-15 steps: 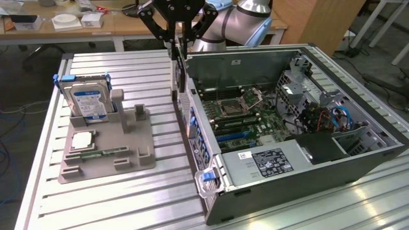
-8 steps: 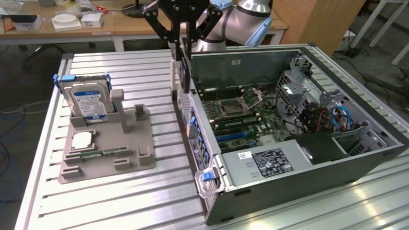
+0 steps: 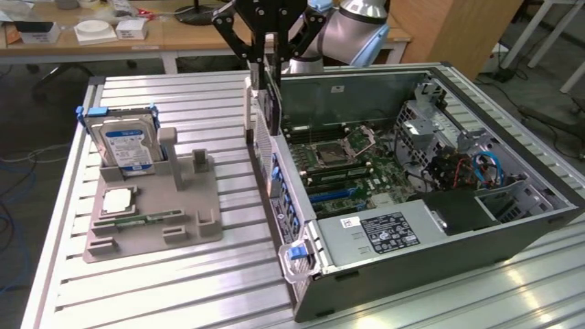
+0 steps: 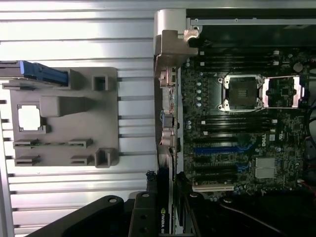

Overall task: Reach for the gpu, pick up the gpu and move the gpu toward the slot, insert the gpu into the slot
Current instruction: 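Pick up the gpu and move the gpu toward the slot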

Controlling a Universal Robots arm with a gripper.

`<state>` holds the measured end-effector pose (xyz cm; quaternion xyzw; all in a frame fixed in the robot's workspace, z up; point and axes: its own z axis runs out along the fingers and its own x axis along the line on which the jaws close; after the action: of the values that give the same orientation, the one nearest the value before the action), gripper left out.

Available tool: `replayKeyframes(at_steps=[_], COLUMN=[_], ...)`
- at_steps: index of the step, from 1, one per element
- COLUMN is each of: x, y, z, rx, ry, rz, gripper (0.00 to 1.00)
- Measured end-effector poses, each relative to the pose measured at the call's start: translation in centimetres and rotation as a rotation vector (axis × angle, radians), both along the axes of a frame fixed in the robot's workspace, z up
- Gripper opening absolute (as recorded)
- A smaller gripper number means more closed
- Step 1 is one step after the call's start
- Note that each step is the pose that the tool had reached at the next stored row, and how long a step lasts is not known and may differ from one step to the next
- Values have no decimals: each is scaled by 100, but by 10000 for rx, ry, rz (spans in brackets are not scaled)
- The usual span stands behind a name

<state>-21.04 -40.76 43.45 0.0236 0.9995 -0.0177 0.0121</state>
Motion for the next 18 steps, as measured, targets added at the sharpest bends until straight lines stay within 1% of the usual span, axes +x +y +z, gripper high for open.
replayKeyframes(at_steps=[18], x=[277], y=[-1], z=[0], rx=[-3], ry=[0], rz=[0], gripper=[25])
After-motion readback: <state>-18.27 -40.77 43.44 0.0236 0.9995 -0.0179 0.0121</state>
